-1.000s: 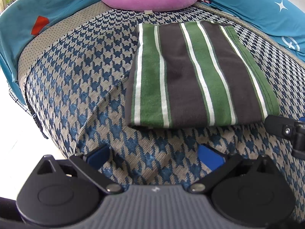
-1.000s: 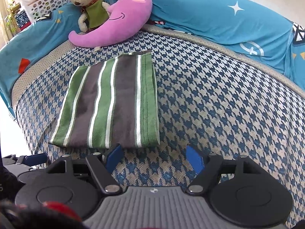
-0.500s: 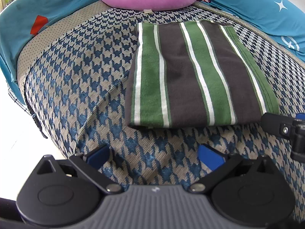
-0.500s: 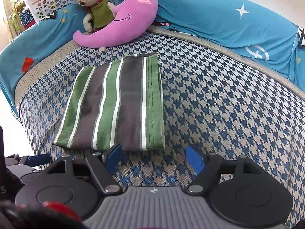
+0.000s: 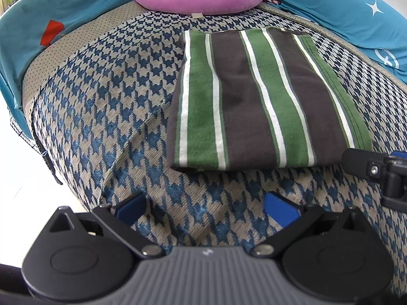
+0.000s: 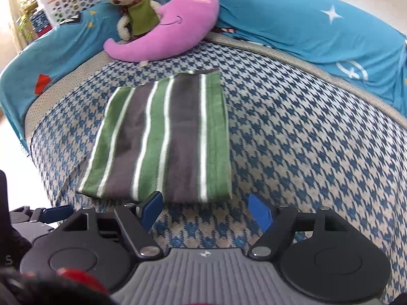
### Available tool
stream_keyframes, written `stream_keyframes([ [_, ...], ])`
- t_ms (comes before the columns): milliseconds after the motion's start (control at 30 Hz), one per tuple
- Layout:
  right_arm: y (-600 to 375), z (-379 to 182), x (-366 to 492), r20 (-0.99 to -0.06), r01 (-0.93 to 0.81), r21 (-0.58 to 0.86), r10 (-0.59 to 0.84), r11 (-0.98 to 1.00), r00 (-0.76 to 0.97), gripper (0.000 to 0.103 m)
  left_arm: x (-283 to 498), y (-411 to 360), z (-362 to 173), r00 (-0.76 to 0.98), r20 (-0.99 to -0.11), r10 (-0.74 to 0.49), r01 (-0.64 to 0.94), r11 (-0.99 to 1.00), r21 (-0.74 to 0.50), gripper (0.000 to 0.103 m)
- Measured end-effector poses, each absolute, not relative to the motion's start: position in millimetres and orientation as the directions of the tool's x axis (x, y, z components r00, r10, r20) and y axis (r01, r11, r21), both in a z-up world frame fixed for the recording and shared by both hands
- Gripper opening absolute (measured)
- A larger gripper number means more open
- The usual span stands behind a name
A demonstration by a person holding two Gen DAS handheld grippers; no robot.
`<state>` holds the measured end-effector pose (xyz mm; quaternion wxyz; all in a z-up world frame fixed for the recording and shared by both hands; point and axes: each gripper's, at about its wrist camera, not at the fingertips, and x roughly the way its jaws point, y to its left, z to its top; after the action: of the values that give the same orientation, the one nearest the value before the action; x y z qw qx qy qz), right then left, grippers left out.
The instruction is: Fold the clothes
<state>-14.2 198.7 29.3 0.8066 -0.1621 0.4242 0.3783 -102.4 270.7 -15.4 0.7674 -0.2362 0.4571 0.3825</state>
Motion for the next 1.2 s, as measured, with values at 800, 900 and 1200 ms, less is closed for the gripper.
stream_keyframes([
  [800,188.8,33.7,-12.4,-0.802,-0.746,0.063,0.479,0.663,0.358,0.075,-97.8,270.3,-11.7,0.251,-0.902,0.351,-0.804,0.594,0.007,0.103],
  [900,183.9,37.0,-14.0,-0.796,-0.745,0.07,0.487,0.663,0.359,0.075,-99.4,265.2,-7.2,0.246,-0.898,0.364,-0.801,0.598,0.024,0.103],
  [1200,172.3,41.8,-16.3,-0.785,-0.738,0.069,0.493,0.671,0.376,0.075,-112.8,243.1,0.0,0.245,-0.899,0.364,-0.817,0.576,0.01,0.103],
])
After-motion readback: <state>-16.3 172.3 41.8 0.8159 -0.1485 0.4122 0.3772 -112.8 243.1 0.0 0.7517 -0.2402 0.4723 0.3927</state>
